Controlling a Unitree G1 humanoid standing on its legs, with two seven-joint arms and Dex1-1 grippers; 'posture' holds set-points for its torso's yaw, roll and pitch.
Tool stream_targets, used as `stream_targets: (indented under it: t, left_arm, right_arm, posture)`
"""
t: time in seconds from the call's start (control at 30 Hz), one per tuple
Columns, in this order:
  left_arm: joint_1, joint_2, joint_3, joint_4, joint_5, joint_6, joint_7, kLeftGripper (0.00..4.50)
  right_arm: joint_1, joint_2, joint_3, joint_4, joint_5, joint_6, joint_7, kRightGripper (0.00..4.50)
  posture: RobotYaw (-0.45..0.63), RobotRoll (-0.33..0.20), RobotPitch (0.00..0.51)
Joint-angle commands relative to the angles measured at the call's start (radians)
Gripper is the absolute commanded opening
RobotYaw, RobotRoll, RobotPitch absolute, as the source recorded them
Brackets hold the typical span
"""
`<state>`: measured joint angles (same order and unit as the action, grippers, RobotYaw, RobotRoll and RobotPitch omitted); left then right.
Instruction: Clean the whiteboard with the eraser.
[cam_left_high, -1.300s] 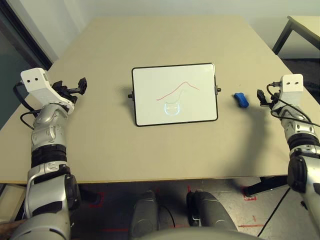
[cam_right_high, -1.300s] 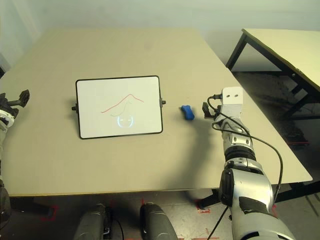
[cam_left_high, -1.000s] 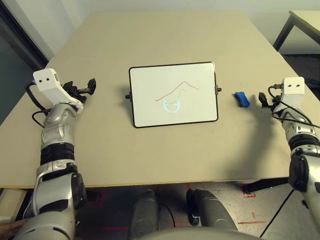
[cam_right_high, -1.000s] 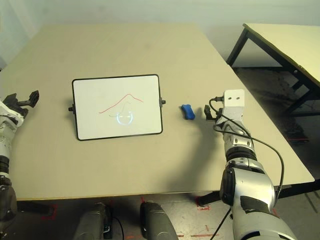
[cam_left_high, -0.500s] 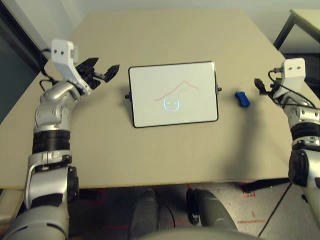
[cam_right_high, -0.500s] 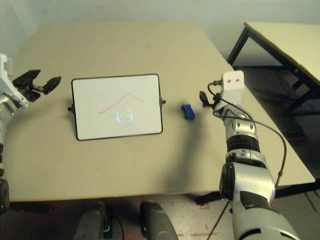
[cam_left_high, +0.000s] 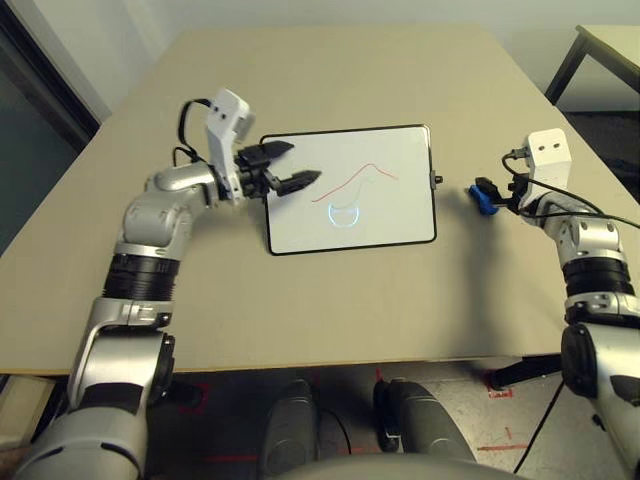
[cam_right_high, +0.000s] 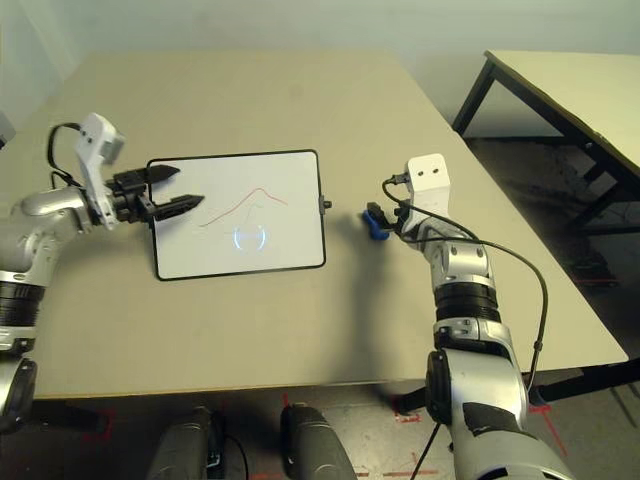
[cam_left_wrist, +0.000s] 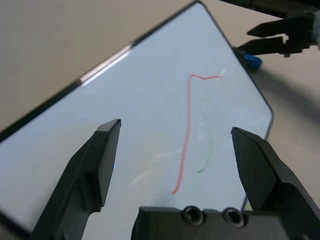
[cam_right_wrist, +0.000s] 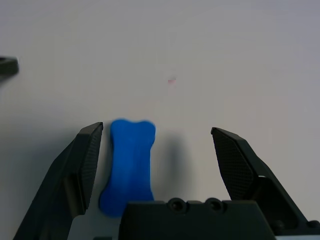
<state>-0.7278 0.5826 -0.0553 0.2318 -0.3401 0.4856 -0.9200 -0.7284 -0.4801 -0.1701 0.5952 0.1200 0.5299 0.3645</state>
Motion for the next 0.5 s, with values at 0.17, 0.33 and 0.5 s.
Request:
stream_targets:
  t: [0.17, 0.33, 0.5]
  left_arm:
    - [-0.023, -0.041, -0.035, 0.009, 0.036, -0.008, -0.008, 4.5]
    - [-0.023, -0.057, -0.039, 0.0, 0.046, -0.003, -0.007, 4.5]
    - [-0.018, -0.059, -0.037, -0.014, 0.042, 0.007, -0.004, 4.5]
  right_arm:
    - [0.035, 0.026, 0.029, -0.047, -0.002, 0.057, -0.001, 4.49]
    - [0.026, 0.037, 0.04, -0.027, -0.006, 0.048, -0.002, 4.49]
    - [0.006, 0.042, 0.047, 0.025, -0.014, 0.02, -0.003, 4.49]
  posture:
    - [-0.06, 0.0, 0.063]
    - [-0.05, 0.0, 0.067]
    - [-0.05, 0.0, 0.078]
